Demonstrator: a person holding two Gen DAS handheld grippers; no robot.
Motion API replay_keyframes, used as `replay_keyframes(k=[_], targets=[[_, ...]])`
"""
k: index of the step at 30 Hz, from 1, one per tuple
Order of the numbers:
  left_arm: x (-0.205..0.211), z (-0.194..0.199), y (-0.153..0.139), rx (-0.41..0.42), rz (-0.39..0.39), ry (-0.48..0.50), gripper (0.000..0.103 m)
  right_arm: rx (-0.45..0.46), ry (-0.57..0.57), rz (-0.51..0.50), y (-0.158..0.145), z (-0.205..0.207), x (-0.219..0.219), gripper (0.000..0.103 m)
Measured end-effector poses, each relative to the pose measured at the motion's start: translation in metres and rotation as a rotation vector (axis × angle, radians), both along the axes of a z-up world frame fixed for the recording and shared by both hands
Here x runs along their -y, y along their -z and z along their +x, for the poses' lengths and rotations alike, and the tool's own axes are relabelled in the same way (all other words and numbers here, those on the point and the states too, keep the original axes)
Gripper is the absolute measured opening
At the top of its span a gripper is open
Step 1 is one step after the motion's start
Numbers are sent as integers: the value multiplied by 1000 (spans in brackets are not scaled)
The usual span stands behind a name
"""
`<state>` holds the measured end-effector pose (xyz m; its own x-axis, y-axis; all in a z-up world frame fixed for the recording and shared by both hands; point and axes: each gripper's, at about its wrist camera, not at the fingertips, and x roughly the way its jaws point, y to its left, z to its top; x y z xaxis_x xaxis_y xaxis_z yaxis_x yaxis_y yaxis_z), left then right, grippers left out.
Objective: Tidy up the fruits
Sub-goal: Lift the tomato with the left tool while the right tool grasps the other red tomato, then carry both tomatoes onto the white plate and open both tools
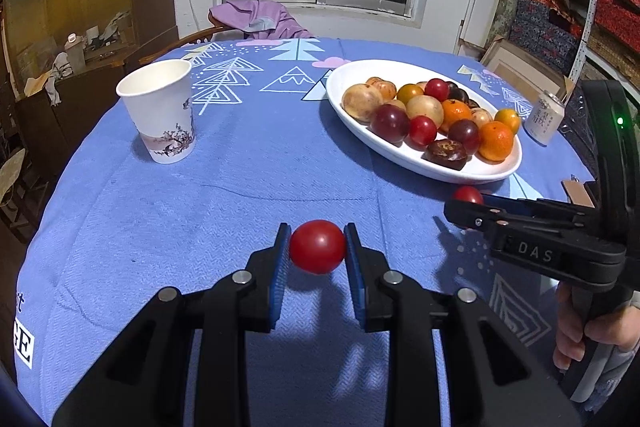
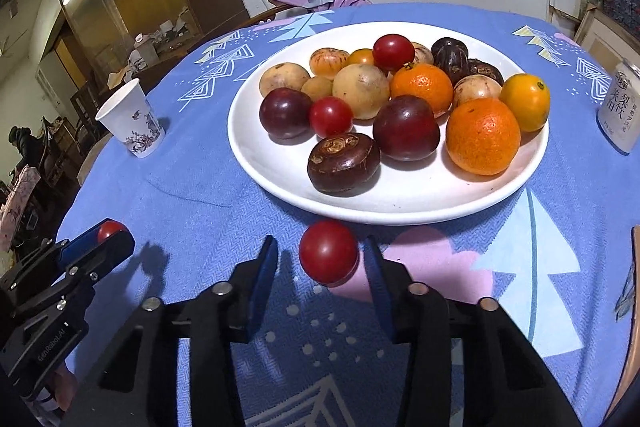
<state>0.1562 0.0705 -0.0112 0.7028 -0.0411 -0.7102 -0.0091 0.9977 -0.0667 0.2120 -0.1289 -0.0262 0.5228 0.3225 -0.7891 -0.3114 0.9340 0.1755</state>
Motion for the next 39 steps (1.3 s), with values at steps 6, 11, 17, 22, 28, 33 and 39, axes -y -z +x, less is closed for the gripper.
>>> replay_keyframes(k=[6,11,17,22,28,33,39], targets=[[1,1,3,-10,-2,5,26,-4,6,15,2,1,5,30],[1,1,6,-10,1,10,26,14,-16,34,-6,-14,11,29],[8,-8,4,22,39,1,26,109,-56,23,-24,-59,18,30],[23,-21,3,46,85,1,26,171,-61,12,-28,-99,30,30],[47,-43,-8,93,110,11,26,252,-17,30,-45,-122,53,30],[69,-51,-24,137,137,17,26,281,23,53,-58,-121,73,30],[91,-45,-48,168,112,26,26,328,38,65,-77,-115,91,30]])
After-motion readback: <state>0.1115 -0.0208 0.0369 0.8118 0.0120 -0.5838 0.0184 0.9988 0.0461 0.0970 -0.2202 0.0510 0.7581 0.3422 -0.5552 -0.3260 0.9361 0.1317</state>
